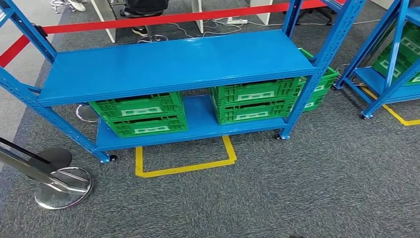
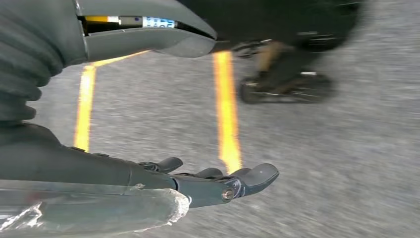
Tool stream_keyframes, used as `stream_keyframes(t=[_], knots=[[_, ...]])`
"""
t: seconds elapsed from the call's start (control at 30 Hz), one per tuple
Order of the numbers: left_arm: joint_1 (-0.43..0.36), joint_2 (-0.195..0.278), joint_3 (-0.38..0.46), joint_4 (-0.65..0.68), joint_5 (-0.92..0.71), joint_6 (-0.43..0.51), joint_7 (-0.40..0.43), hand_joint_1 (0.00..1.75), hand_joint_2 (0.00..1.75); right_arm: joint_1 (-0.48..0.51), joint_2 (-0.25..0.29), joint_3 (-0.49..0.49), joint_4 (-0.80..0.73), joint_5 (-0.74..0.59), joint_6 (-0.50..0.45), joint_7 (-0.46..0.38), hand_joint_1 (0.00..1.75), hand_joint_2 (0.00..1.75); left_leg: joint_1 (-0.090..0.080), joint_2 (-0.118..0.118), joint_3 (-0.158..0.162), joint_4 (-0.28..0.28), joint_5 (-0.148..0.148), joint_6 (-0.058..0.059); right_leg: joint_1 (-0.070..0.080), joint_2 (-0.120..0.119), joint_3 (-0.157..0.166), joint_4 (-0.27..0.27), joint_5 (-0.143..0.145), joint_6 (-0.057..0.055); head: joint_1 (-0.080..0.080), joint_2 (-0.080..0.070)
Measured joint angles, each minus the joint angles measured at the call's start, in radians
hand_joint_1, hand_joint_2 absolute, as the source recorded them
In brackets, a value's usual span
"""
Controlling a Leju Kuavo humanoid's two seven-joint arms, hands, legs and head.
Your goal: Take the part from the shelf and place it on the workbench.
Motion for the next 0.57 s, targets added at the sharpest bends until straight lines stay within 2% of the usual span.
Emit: stream_keyframes(t=[0.03, 0.07, 0.13, 0.17, 0.2, 0.37, 0.57], knots=[[0.015, 0.001, -0.005, 0.013, 0.004, -0.006, 0.011, 0.00, 0.00, -0.016, -0.008, 0.015, -0.008, -0.017, 0.000, 0.001, 0.00, 0.00, 0.002, -0.001, 0.034, -0.069, 0.024, -0.008, 0.002, 0.002, -0.001, 0.002, -0.002, 0.000, -0.002, 0.000], [0.027, 0.003, -0.011, 0.023, 0.008, -0.013, 0.022, 0.00, 0.00, -0.030, -0.018, 0.031, -0.014, -0.035, 0.001, 0.002, 0.00, 0.00, 0.003, -0.002, 0.059, -0.118, 0.039, -0.007, 0.005, 0.003, -0.005, 0.004, -0.003, 0.001, -0.002, 0.000], [0.041, 0.006, -0.022, 0.034, 0.018, -0.028, 0.047, 0.00, 0.00, -0.047, -0.039, 0.068, -0.017, -0.076, 0.003, 0.007, 0.00, 0.00, 0.001, -0.005, 0.075, -0.152, 0.039, 0.000, 0.008, 0.002, -0.013, 0.007, -0.006, 0.005, -0.003, 0.000], [0.043, 0.008, -0.028, 0.035, 0.023, -0.036, 0.060, 0.00, 0.00, -0.049, -0.048, 0.086, -0.013, -0.097, 0.004, 0.011, 0.00, 0.00, 0.000, -0.005, 0.075, -0.150, 0.039, 0.008, 0.007, 0.001, -0.014, 0.005, -0.006, 0.008, -0.001, 0.000], [0.041, 0.010, -0.033, 0.033, 0.028, -0.043, 0.072, 0.00, 0.00, -0.047, -0.057, 0.103, -0.005, -0.117, 0.005, 0.014, 0.00, 0.00, -0.002, -0.006, 0.075, -0.150, 0.039, 0.009, 0.005, 0.000, -0.012, 0.005, -0.006, 0.009, -0.001, 0.000], [0.007, 0.018, -0.055, 0.005, 0.049, -0.074, 0.125, 0.00, 0.00, -0.006, -0.088, 0.172, 0.057, -0.203, 0.011, 0.028, 0.00, 0.00, -0.008, -0.007, 0.072, -0.150, 0.040, 0.015, -0.001, 0.000, -0.001, 0.004, -0.001, 0.017, -0.002, 0.000], [-0.012, 0.024, -0.067, -0.017, 0.058, -0.087, 0.146, 0.00, 0.00, 0.010, -0.104, 0.208, 0.093, -0.238, 0.012, 0.031, 0.00, 0.00, -0.011, -0.006, 0.072, -0.150, 0.040, 0.018, -0.004, 0.002, -0.002, 0.003, -0.001, 0.018, -0.002, 0.000]])
